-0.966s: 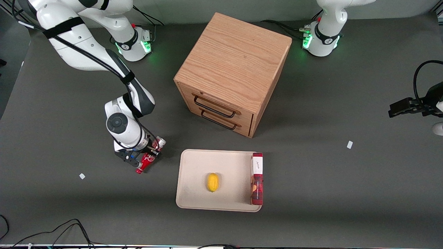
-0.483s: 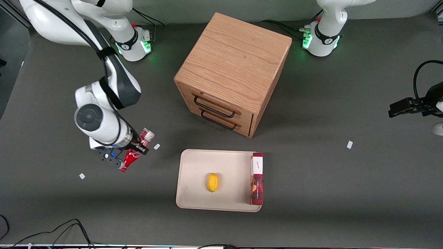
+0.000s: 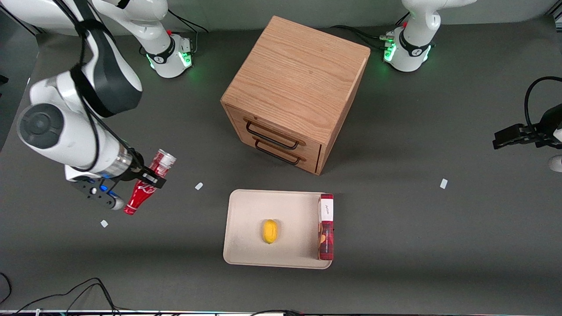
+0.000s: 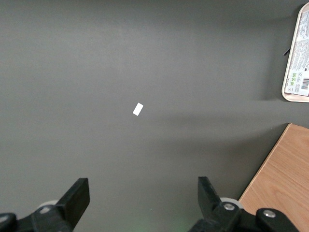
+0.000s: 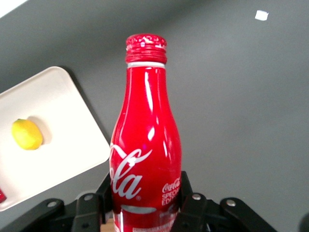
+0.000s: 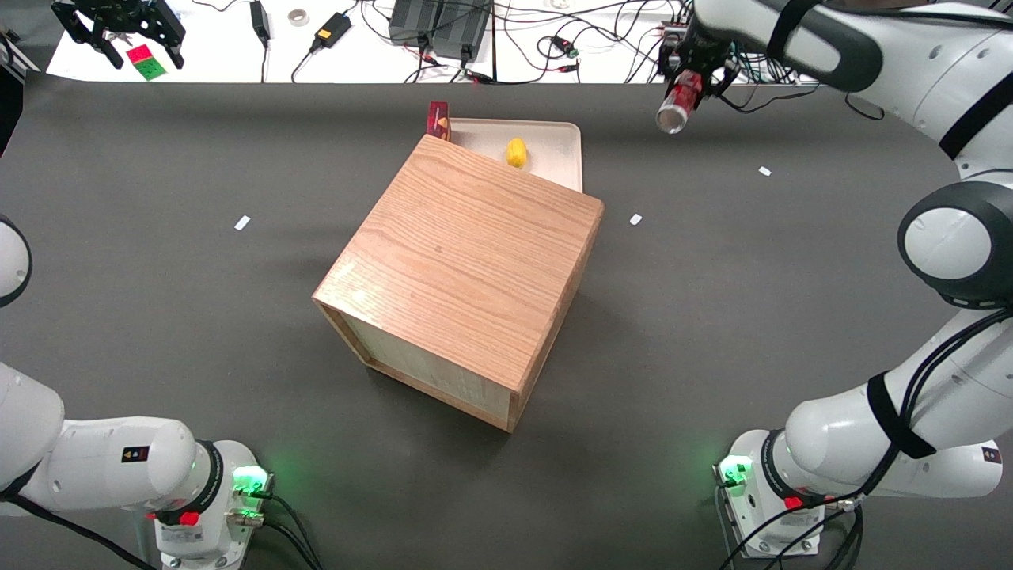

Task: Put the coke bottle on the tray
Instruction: 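Carry the upright bottle over the cream tray beside the lemon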

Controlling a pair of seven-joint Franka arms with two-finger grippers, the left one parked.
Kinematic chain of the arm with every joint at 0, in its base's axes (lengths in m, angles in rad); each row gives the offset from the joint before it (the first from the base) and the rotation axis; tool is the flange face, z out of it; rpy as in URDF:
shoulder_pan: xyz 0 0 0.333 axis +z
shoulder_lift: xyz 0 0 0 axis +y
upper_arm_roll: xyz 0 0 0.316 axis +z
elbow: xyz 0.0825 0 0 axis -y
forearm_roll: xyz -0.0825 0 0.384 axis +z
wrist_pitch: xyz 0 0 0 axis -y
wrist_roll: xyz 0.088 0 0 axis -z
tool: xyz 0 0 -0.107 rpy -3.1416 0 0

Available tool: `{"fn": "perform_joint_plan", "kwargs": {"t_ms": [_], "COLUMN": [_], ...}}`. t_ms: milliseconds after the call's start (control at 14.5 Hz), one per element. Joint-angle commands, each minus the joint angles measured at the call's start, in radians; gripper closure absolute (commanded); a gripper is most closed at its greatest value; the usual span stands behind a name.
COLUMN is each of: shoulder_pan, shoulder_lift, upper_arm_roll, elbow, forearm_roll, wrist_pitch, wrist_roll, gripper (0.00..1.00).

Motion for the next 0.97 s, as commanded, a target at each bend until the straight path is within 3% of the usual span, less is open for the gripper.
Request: {"fn": "perform_joint_plan", "kwargs": {"t_ms": [0, 345, 552, 690, 897], "shoulder_pan": [0.011, 0.167, 0.348, 0.433, 0.460], "shoulder_lift": [0.080, 0.210, 0.338, 0.418, 0.517], "upper_arm_roll": [0.012, -0.081, -0.234, -0.305, -0.310], "elbow": [0.199, 0.344, 0.436, 0.473, 0.471], "forearm_roll": [0.008, -0.040, -0.047, -0.046, -0.046], "wrist_pitch": [-0.128, -0.144, -0.124, -0.058, 0.106], "wrist_roll": [-0.059, -0.128, -0.157, -0.157, -0.158], "gripper": [1.00, 1.00, 1.00, 1.00, 1.00]}}
